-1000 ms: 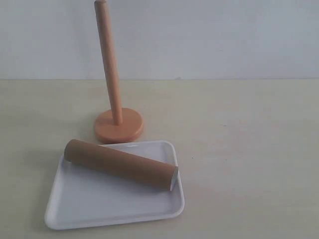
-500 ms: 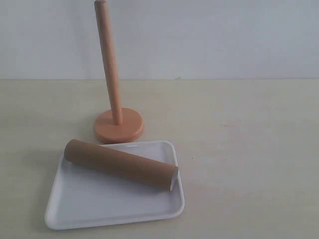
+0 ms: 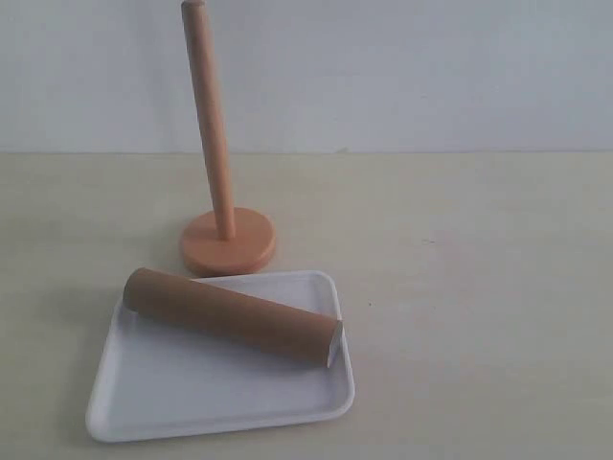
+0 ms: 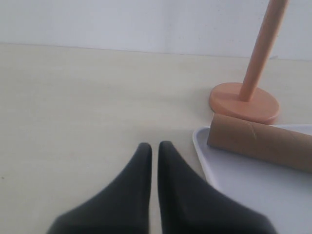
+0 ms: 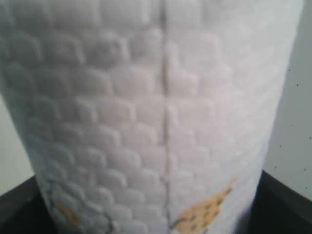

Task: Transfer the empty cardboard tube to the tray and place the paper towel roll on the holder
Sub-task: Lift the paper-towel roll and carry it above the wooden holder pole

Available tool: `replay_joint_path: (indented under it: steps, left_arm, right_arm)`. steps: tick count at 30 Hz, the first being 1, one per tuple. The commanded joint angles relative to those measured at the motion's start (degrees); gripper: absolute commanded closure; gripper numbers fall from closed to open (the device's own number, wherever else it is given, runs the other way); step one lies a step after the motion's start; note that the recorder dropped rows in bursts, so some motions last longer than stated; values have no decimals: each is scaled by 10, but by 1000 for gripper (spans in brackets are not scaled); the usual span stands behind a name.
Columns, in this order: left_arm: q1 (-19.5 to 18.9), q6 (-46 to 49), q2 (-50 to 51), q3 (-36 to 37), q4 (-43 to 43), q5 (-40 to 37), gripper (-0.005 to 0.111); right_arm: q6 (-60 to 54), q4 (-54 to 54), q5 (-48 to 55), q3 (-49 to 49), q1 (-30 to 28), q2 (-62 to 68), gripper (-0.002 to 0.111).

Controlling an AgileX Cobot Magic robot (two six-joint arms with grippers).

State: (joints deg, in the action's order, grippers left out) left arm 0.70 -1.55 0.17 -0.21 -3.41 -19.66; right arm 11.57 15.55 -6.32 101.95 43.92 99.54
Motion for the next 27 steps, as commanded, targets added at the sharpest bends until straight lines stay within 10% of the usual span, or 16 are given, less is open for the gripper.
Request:
replay_joint_path:
  steps: [1,27]
  left_arm:
    - [5,1,-2,2,1,2,103]
    - [5,1,-2,2,1,2,103]
  right_arm:
    - [-17,1,-20,32,0,35,108]
    - [-13,-45,10,50,-33,116,108]
